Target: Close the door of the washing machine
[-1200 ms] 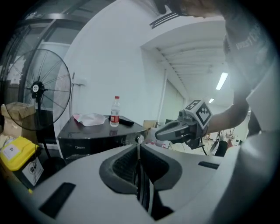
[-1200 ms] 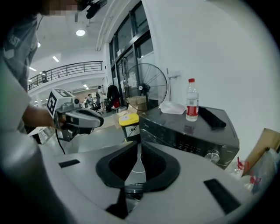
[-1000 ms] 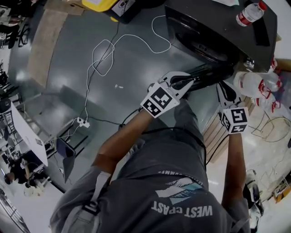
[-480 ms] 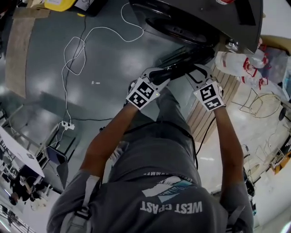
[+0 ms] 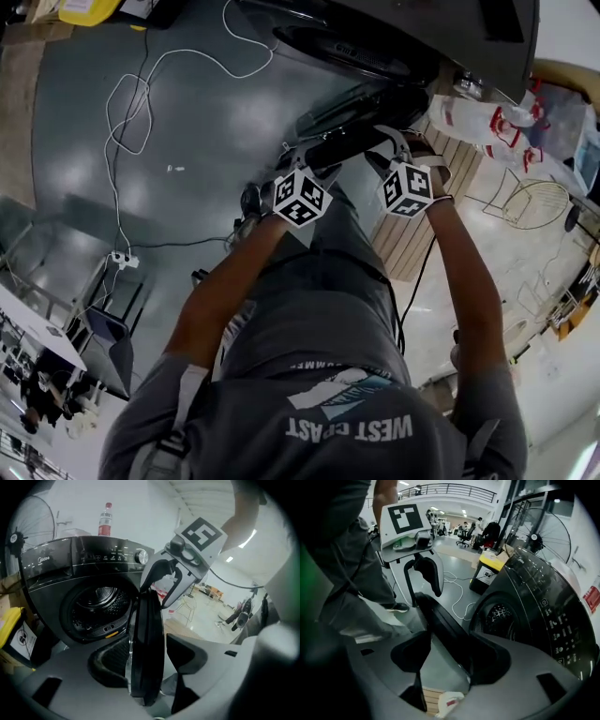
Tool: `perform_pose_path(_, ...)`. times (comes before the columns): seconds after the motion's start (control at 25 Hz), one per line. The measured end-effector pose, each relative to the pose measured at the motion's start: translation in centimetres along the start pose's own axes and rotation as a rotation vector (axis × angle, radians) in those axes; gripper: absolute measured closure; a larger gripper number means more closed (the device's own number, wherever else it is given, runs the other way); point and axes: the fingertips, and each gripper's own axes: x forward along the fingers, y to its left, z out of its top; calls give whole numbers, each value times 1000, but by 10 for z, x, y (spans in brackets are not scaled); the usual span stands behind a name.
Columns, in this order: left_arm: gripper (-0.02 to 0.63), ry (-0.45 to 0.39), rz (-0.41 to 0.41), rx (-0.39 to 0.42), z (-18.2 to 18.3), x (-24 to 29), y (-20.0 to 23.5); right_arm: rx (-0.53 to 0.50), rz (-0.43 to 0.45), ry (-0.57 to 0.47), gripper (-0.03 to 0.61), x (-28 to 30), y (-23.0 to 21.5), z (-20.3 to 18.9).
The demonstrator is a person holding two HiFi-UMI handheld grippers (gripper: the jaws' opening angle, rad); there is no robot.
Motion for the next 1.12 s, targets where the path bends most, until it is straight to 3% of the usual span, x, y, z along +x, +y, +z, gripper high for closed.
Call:
perform_pose_path(0.16, 382, -6, 83, 16, -5, 7, 3, -29, -51, -30, 314, 2, -3, 0)
perform_pose_path(0.64, 419, -90, 331, 13, 9, -4, 71, 66, -199, -103, 331, 16, -50, 22)
perform_pose_path(1.12, 413, -113, 440, 78, 39, -2, 145, 194, -354, -105, 341, 30, -108, 36)
